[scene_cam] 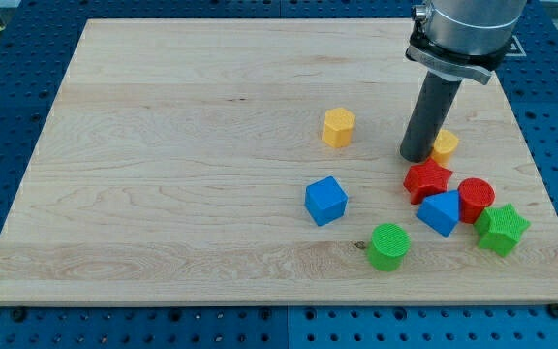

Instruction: Move your arm to the left side of the red star

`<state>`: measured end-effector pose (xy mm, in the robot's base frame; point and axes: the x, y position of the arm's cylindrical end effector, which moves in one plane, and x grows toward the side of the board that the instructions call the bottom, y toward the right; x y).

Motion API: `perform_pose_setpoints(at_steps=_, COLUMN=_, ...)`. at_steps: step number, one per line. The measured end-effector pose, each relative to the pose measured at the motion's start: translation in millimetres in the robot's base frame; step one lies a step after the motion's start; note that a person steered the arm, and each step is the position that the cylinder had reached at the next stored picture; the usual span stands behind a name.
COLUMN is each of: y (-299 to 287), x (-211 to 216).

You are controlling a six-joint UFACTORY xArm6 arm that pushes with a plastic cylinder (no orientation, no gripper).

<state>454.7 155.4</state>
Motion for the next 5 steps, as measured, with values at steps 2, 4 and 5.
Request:
perform_pose_setpoints(at_steps=2, y=-41, x=14)
perform_pose_setpoints(at_steps=4, y=-40, x=66)
perform_pose_setpoints(at_steps=5, y=-40, x=77)
